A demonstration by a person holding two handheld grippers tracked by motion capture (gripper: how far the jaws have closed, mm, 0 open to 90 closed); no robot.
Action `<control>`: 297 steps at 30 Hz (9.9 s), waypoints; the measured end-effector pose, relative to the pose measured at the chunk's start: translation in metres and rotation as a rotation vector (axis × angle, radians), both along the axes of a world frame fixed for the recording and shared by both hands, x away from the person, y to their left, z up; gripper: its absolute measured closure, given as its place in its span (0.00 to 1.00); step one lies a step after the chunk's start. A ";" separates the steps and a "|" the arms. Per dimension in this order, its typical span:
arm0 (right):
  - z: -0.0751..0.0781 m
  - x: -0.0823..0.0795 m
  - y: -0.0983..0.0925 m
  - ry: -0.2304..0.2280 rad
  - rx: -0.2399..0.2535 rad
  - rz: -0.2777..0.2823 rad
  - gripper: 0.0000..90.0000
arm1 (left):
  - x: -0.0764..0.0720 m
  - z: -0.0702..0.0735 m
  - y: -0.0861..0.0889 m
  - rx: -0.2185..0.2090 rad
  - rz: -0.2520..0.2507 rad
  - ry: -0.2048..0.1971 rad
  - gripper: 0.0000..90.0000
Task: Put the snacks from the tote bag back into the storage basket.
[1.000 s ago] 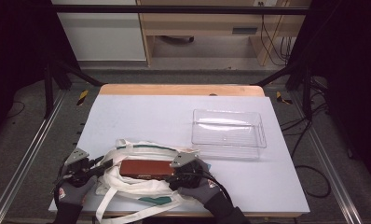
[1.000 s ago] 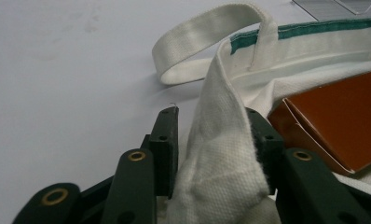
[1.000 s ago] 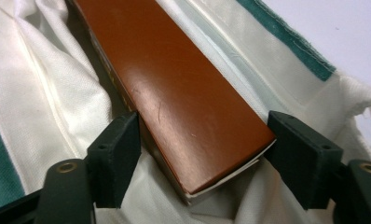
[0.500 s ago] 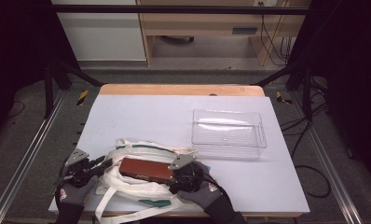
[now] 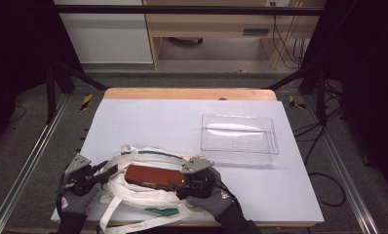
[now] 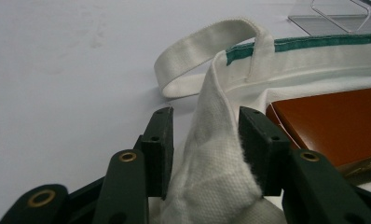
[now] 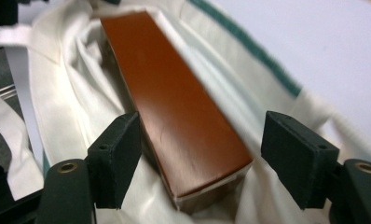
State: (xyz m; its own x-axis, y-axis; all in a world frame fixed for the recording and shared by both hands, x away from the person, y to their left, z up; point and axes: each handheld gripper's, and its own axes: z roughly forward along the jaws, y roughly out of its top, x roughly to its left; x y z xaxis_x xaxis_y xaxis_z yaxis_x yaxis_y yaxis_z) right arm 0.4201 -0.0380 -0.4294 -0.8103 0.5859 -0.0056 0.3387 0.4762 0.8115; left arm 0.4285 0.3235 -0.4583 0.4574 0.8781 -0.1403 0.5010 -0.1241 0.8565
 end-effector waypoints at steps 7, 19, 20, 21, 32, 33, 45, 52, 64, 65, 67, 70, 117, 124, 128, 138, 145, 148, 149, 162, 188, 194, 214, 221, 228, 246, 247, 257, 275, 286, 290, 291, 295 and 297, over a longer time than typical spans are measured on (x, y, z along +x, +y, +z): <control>0.011 0.006 0.019 -0.020 0.013 0.039 0.31 | 0.001 -0.002 0.001 0.007 0.002 0.009 0.62; -0.011 0.025 0.049 0.047 -0.087 0.110 0.34 | 0.002 -0.004 0.002 0.004 -0.002 0.017 0.61; -0.012 0.026 0.053 0.048 -0.096 0.139 0.38 | 0.002 -0.004 0.002 0.003 -0.004 0.017 0.61; -0.012 0.026 0.055 0.039 -0.109 0.147 0.38 | 0.002 -0.004 0.002 0.003 -0.004 0.017 0.61; -0.020 0.034 0.063 0.040 -0.166 0.200 0.37 | 0.002 -0.003 0.000 0.016 -0.013 0.020 0.70; -0.020 0.035 0.063 0.045 -0.170 0.201 0.37 | 0.002 -0.003 0.000 0.016 -0.013 0.020 0.71; 0.007 0.031 0.055 0.031 -0.169 0.248 0.47 | 0.003 -0.004 0.000 0.011 -0.007 0.026 0.70; 0.039 0.027 0.039 0.000 -0.102 0.212 0.48 | 0.002 -0.004 -0.001 0.016 -0.003 0.024 0.69; 0.067 0.023 0.005 -0.014 -0.029 0.200 0.48 | 0.001 -0.001 -0.001 0.014 0.002 0.003 0.61; 0.067 0.023 0.005 -0.014 -0.029 0.200 0.48 | 0.001 -0.001 -0.001 0.014 0.002 0.003 0.60; 0.073 0.022 -0.003 -0.026 -0.024 0.198 0.48 | 0.000 0.003 -0.002 0.003 -0.007 -0.015 0.57; 0.077 0.022 -0.013 -0.040 -0.021 0.185 0.48 | -0.002 0.009 -0.003 -0.003 -0.015 -0.039 0.53; 0.093 0.074 -0.162 -0.067 -0.028 -0.105 0.49 | -0.001 0.029 0.008 -0.003 0.001 -0.118 0.39; 0.088 0.088 -0.169 -0.061 -0.019 -0.132 0.49 | 0.000 0.031 0.006 0.015 0.000 -0.128 0.36; 0.085 0.096 -0.173 -0.053 -0.025 -0.147 0.49 | 0.001 0.031 0.006 0.023 0.006 -0.131 0.33; 0.073 0.114 -0.177 -0.047 -0.032 -0.155 0.49 | 0.002 0.031 0.005 0.021 0.016 -0.133 0.31; 0.065 0.125 -0.177 -0.033 -0.035 -0.146 0.49 | 0.002 0.030 0.005 0.021 0.017 -0.129 0.31; 0.061 0.129 -0.178 -0.028 -0.040 -0.138 0.49 | 0.002 0.030 0.005 0.019 0.019 -0.127 0.31; 0.060 0.130 -0.178 -0.024 -0.040 -0.135 0.49 | 0.002 0.030 0.006 0.018 0.021 -0.127 0.32; 0.049 0.139 -0.179 -0.024 -0.056 -0.097 0.49 | 0.003 0.029 0.006 0.021 0.024 -0.120 0.32; 0.017 0.142 -0.166 0.030 -0.121 -0.098 0.48 | 0.003 0.026 0.007 0.023 0.028 -0.115 0.31; 0.014 0.143 -0.165 0.036 -0.125 -0.102 0.48 | 0.003 0.026 0.007 0.024 0.028 -0.115 0.31; 0.010 0.143 -0.162 0.063 -0.165 -0.130 0.47 | 0.003 0.026 0.008 0.022 0.029 -0.111 0.31; 0.024 0.131 -0.164 -0.002 -0.139 -0.172 0.48 | 0.003 0.026 0.008 0.023 0.030 -0.111 0.31; 0.034 0.109 -0.169 -0.015 -0.079 -0.265 0.70 | 0.002 0.025 0.008 0.023 0.034 -0.109 0.31; 0.016 0.097 -0.157 0.085 -0.115 -0.293 1.00 | 0.002 0.025 0.007 0.032 0.031 -0.113 0.30; 0.016 0.097 -0.156 0.091 -0.120 -0.296 1.00 | 0.002 0.025 0.007 0.032 0.031 -0.113 0.30; 0.011 0.099 -0.155 0.118 -0.150 -0.299 1.00 | 0.002 0.025 0.008 0.032 0.031 -0.112 0.30; 0.013 0.099 -0.171 0.121 -0.173 -0.381 1.00 | 0.002 0.025 0.007 0.032 0.030 -0.112 0.30; 0.012 0.102 -0.178 0.117 -0.184 -0.447 0.99 | 0.002 0.025 0.007 0.028 0.031 -0.113 0.30; 0.011 0.104 -0.181 0.118 -0.183 -0.472 0.98 | 0.002 0.025 0.007 0.032 0.028 -0.111 0.30; 0.011 0.104 -0.182 0.121 -0.183 -0.479 0.98 | 0.002 0.025 0.007 0.029 0.029 -0.112 0.30; 0.009 0.105 -0.185 0.118 -0.176 -0.497 0.98 | 0.002 0.025 0.007 0.032 0.029 -0.111 0.30; 0.007 0.106 -0.189 0.116 -0.175 -0.514 0.98 | 0.002 0.025 0.007 0.031 0.029 -0.111 0.30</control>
